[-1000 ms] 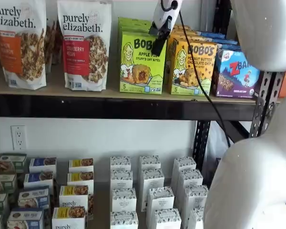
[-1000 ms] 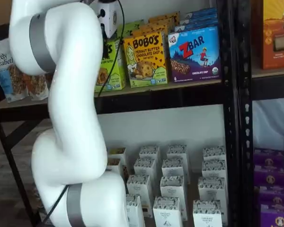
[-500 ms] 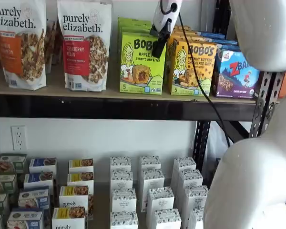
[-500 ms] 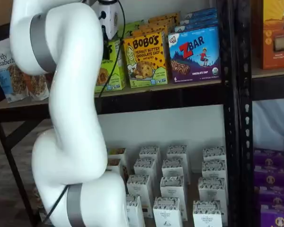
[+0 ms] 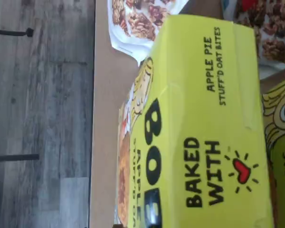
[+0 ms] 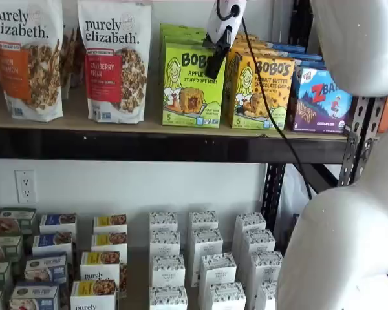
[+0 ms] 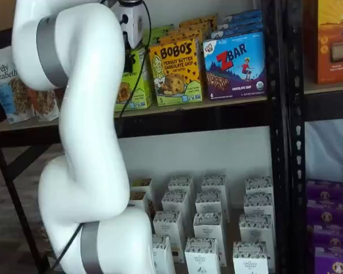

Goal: Pick the green box on the top shelf, the fourth from the left

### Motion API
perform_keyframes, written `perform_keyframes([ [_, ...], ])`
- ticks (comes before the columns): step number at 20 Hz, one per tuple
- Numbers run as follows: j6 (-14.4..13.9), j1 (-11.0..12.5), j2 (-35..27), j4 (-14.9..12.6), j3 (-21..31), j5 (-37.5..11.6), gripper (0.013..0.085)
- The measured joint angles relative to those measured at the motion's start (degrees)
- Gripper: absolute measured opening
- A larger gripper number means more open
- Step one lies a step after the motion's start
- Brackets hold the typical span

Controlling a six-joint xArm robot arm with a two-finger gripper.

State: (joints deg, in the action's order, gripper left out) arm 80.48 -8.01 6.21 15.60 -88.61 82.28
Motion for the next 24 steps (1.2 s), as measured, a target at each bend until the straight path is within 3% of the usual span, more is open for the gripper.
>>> perform_keyframes([
  [13,-0.3,-0.5,-0.1,-0.4,0.3,0.3,0.085],
  [19,-0.2,-0.4,0.0,0.4,0.5,0.3,0.073],
  [21,-0.2,-0.3,0.0,0.5,0.5,0.4,0.065],
  [24,-0.1,-0.2,0.1,0.6,0.5,0.5,0.061],
])
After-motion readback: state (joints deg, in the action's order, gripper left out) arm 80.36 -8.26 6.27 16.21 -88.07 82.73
